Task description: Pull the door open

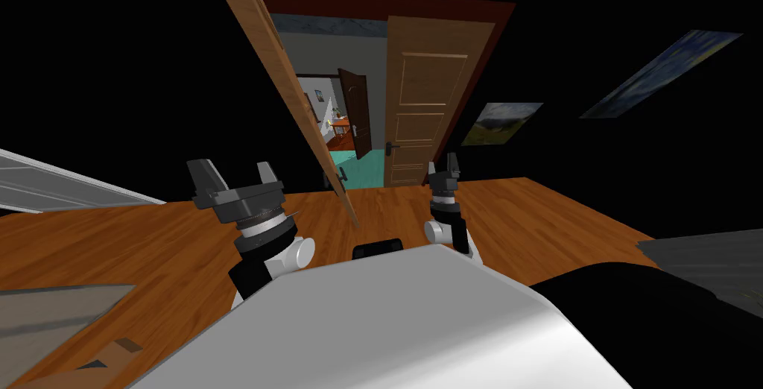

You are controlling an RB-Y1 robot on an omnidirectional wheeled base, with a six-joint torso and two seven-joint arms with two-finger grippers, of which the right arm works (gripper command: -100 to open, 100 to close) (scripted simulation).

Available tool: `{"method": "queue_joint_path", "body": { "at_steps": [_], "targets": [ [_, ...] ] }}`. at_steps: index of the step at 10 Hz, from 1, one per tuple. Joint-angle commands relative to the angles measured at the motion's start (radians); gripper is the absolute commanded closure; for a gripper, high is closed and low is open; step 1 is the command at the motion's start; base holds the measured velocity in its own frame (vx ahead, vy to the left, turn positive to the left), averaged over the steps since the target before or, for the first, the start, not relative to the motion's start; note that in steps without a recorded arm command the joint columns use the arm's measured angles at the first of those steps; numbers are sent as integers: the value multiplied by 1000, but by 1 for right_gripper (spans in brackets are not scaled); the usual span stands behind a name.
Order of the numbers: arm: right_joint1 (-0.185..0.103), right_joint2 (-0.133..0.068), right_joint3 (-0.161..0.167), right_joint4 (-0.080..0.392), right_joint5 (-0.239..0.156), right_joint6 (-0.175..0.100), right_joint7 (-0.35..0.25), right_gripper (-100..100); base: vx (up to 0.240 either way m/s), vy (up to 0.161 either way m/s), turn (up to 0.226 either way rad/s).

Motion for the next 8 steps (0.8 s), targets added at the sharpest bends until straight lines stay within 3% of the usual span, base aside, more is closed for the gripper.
{"method": "queue_joint_path", "body": {
  "at_steps": [1, 4, 8],
  "targets": [
    [-20, -12, -3, 40, -17, -2, 7, -100, 28, -14, 87],
    [-49, -28, -6, 99, -43, -4, 18, -100, 68, -18, 68],
    [-106, -60, -14, 213, -93, -8, 39, -100, 76, -15, 84]
  ]
}}
